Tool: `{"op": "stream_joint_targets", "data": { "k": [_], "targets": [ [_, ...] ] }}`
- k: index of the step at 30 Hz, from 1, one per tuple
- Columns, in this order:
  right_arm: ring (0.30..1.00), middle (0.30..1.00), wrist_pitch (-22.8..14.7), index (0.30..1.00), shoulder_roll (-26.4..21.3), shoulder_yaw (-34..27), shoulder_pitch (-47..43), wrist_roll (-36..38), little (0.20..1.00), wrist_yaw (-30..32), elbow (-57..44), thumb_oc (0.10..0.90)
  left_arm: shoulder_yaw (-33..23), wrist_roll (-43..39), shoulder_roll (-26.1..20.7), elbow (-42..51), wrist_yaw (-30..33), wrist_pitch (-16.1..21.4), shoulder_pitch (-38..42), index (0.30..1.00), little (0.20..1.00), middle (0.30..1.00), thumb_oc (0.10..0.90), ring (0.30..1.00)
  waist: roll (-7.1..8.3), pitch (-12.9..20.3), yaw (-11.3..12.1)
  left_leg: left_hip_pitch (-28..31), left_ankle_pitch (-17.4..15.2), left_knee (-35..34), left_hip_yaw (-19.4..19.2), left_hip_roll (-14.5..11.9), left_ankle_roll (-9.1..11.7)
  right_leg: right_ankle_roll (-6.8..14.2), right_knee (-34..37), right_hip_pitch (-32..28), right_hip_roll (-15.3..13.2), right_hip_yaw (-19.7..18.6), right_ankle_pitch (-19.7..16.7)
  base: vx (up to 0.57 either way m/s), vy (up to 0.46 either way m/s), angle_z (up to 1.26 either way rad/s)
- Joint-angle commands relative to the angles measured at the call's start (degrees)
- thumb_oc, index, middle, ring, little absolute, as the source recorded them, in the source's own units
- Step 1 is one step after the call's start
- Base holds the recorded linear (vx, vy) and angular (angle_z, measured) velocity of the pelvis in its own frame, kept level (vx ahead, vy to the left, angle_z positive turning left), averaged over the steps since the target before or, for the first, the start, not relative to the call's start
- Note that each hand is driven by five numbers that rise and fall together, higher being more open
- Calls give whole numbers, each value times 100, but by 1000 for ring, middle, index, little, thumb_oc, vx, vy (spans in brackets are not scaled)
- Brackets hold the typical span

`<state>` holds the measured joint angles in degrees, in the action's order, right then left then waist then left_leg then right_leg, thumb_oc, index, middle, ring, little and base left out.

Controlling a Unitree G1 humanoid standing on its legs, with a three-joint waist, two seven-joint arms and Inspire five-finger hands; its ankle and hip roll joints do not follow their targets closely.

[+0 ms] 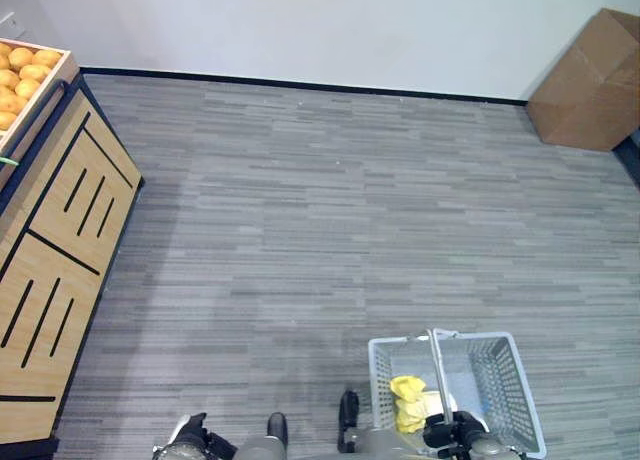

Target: Get the vegetables into the basket

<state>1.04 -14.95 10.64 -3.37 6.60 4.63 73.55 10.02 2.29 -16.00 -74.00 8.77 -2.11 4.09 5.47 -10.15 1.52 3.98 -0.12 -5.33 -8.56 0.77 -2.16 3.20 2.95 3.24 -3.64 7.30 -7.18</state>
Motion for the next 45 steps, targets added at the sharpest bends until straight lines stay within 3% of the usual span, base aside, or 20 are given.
{"op": "stream_joint_targets", "data": {
  "k": [1, 6, 8, 10, 11, 14, 15, 17, 23, 27, 33, 34, 37, 38, 40, 42, 45],
  "targets": [
    [300, 300, 43, 300, -86, 201, 68, -196, 300, -26, 62, 400, -9, 30, -31, -52, 99, 71, 252, 1000, 1000, 1000, 900, 1000, -170, -151, 91, -58, -307, 33, -206, 170, -154, 500, -722, 60, -178, -204, 643, 24, 51, 7],
    [300, 300, 50, 300, -85, 213, 40, -264, 300, -53, 59, 400, -23, 41, -37, -71, 67, 63, 247, 1000, 1000, 1000, 900, 1000, -147, -144, 129, -80, -393, 132, -174, 235, -217, 557, -738, 36, -242, -210, 519, 28, 97, 3],
    [300, 300, 61, 300, -87, 253, 11, -308, 300, -65, 14, 400, -35, 26, -61, -41, 60, 62, 232, 1000, 1000, 1000, 900, 1000, -130, -181, 151, -100, -506, 286, -135, 280, -285, 588, -1027, 104, -263, -265, 514, 14, 153, 1],
    [300, 300, 57, 300, -88, 294, -17, -296, 300, -102, -24, 400, -63, 16, -90, 10, 57, 63, 216, 1000, 1000, 1000, 900, 1000, -140, -272, 161, -28, -543, 299, -76, 323, -366, 583, -2036, 505, -245, -447, 475, -11, 128, -3],
    [300, 300, 57, 300, -88, 294, -17, -296, 300, -102, -24, 400, -63, 16, -90, 10, 57, 63, 216, 1000, 1000, 1000, 900, 1000, -139, -272, 162, -29, -543, 299, -77, 323, -366, 583, -2038, 507, -246, -448, 476, -3, 107, -6],
    [300, 300, 25, 300, -84, 367, -91, -220, 300, -90, -84, 400, -52, -20, -112, 20, 58, 96, 270, 1000, 1000, 1000, 900, 1000, -199, -348, 130, 59, -348, 33, 79, 312, -309, 472, -1689, 870, 177, -1121, 387, -10, 21, 14],
    [300, 300, 25, 300, -85, 367, -92, -219, 300, -90, -83, 400, -52, -20, -111, 19, 58, 97, 271, 1000, 1000, 1000, 900, 1000, -203, -349, 132, 62, -350, 33, 77, 308, -307, 471, -1677, 864, 182, -1121, 380, -21, -60, 39],
    [300, 300, -18, 300, -98, 421, -147, -159, 300, -86, -103, 400, -9, -71, -122, 33, 63, 140, 361, 1000, 1000, 1000, 900, 1000, -141, -434, 87, 24, -262, 33, 281, 319, -254, 481, -1347, 1075, 536, -1767, 344, 10, -95, 52],
    [300, 300, -30, 300, -98, 473, -131, -173, 300, -77, -113, 400, 78, -125, -96, 47, 97, 145, 473, 1000, 1000, 1000, 900, 1000, -97, -387, -21, -32, -284, 33, 604, 322, -205, 354, -1161, 804, 581, -1853, 670, 80, -115, 86],
    [300, 300, -24, 300, -131, 495, -162, -201, 300, -64, -102, 400, 102, -190, -37, 44, 118, 122, 455, 1000, 1000, 1000, 900, 1000, -105, -369, -29, -67, -287, 76, 754, 272, -153, 261, -1178, 760, 608, -1717, 824, 98, -154, 19],
    [300, 300, -31, 300, -151, 562, -216, -170, 300, -56, -150, 400, 135, -344, -30, 93, 185, 122, 527, 1000, 1000, 1000, 900, 1000, -60, -460, -50, -192, -207, 109, 1159, 195, -43, 95, -1643, 902, 641, -1420, 1227, 55, -158, 33],
    [300, 300, -37, 300, -179, 573, -221, -170, 300, -51, -160, 400, 163, -476, -7, 193, 220, 152, 585, 1000, 1000, 1000, 900, 1000, -67, -502, -52, -291, -103, 60, 1382, 186, 13, 51, -1660, 938, 618, -1283, 1287, 32, -194, 53],
    [300, 300, -52, 300, -205, 537, -158, -166, 300, -44, -186, 400, 206, -496, 27, 257, 195, 160, 617, 1000, 1000, 1000, 900, 1000, -81, -504, -111, -382, -78, 99, 1523, 178, 71, -5, -1538, 883, 560, -1069, 1317, 40, -140, 80],
    [300, 300, -60, 300, -237, 539, -119, -212, 300, -56, -191, 400, 258, -524, 58, 308, 169, 178, 651, 1000, 1000, 1000, 900, 1000, -102, -520, -140, -474, -65, 153, 1452, 171, 88, -15, -1435, 828, 480, -905, 1298, 7, -37, 101],
    [300, 300, -50, 300, -472, 106, 10, -61, 300, -30, -181, 400, 517, -325, 213, 626, 42, 147, 852, 1000, 1000, 1000, 900, 1000, -402, -505, -877, -463, -234, 387, -1692, -361, 314, 198, -1065, 363, -116, 193, 1277, 8, 188, 352],
    [300, 300, -42, 300, -456, 88, 1, -34, 300, -20, -137, 400, 518, -347, 225, 666, 33, 158, 861, 1000, 1000, 1000, 900, 1000, -478, -457, -878, -447, -238, 336, -1558, -326, 322, 208, -1028, 313, -106, 253, 1269, 55, 192, 291],
    [300, 300, -5, 300, -364, 42, 58, -47, 300, -3, -81, 400, 553, -228, 188, 643, 12, 144, 854, 1000, 1000, 1000, 900, 1000, -520, -353, -905, -380, -267, 218, -1638, -259, 256, 257, -1079, 326, -172, 213, 1240, 49, 197, -22]
  ]
}}
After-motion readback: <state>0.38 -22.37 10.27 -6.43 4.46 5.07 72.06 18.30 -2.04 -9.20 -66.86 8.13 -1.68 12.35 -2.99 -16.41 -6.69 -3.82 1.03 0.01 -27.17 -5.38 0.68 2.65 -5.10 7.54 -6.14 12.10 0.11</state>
